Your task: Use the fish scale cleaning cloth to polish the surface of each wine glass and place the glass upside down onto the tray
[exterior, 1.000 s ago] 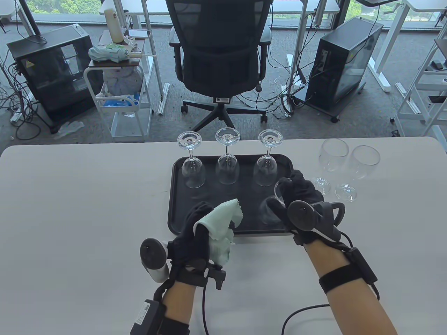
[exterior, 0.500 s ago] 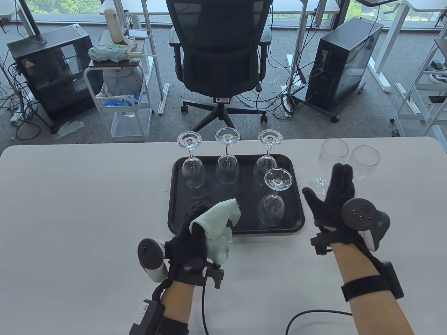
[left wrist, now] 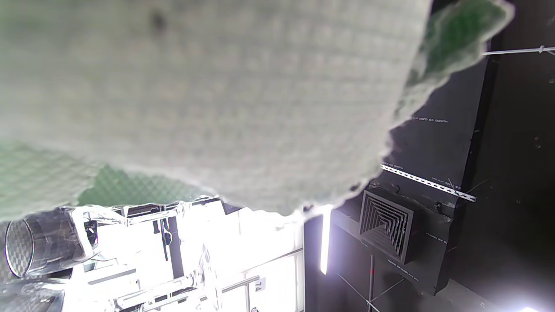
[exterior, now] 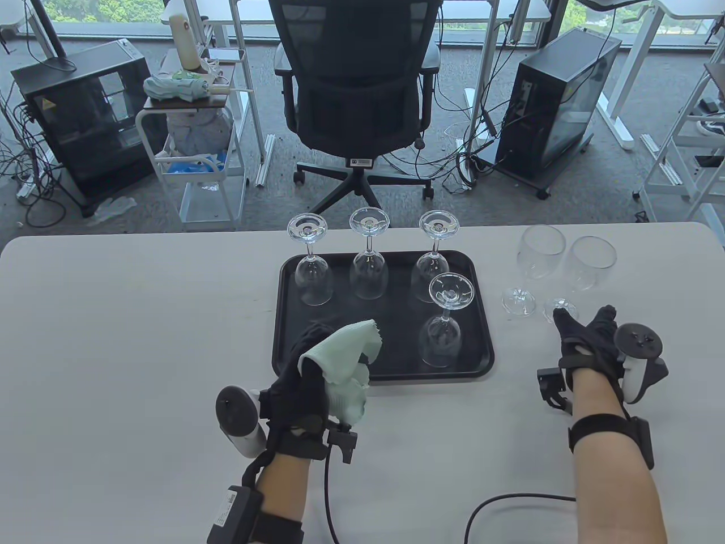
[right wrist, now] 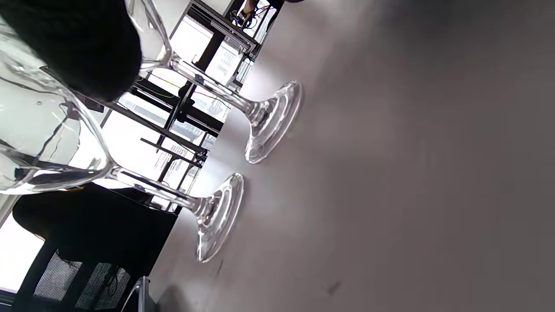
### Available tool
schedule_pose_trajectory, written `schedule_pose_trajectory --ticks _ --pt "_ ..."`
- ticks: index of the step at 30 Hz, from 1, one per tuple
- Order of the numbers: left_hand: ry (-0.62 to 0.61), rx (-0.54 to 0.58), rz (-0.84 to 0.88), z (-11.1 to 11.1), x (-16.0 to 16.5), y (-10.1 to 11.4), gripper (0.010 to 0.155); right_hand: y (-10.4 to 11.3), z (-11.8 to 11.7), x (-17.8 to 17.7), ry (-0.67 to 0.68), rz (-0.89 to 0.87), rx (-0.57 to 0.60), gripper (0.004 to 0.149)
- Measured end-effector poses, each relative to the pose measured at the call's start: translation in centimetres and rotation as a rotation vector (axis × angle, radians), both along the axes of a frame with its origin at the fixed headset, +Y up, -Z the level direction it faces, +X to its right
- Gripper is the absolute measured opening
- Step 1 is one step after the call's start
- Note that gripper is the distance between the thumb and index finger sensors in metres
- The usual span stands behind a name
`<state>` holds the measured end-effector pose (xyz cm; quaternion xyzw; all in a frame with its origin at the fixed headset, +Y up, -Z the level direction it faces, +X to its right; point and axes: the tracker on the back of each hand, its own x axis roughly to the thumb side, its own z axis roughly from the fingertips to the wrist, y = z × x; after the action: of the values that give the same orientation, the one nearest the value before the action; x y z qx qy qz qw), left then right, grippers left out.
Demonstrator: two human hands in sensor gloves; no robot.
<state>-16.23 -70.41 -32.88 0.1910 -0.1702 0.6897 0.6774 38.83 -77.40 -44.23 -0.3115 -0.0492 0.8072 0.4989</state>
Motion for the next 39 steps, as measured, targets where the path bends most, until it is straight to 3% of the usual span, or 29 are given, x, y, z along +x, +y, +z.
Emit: schedule_pose_trajectory --ticks 11,22,28,33,36,39 --pt "0.027 0.01 0.006 0.2 -0.8 0.3 0.053 0.1 -4.4 -0.3 -0.073 -0.063 -0.085 0.084" --pt "0.031 -0.008 -0.002 0.0 -1.0 0.1 0.053 -0.1 -5.4 -0.2 -0.192 -0.077 -0.062 0.05" --pt "0.023 -0.015 0.011 -0.1 -0.9 0.1 0.053 0.6 -3.8 0.8 -0.212 -0.121 0.035 0.042" --pt "0.015 -0.011 0.025 0.1 -0.8 0.2 0.053 2.2 -1.4 2.2 -0.055 -0.066 0.217 0.043" --pt "0.009 -0.014 0.031 0.2 -0.6 0.3 0.053 4.3 1.1 2.0 0.084 0.116 0.376 0.046" --pt "-0.002 -0.022 0.034 0.1 -0.4 0.1 0.053 6.7 3.6 0.3 0.261 0.464 0.47 0.049"
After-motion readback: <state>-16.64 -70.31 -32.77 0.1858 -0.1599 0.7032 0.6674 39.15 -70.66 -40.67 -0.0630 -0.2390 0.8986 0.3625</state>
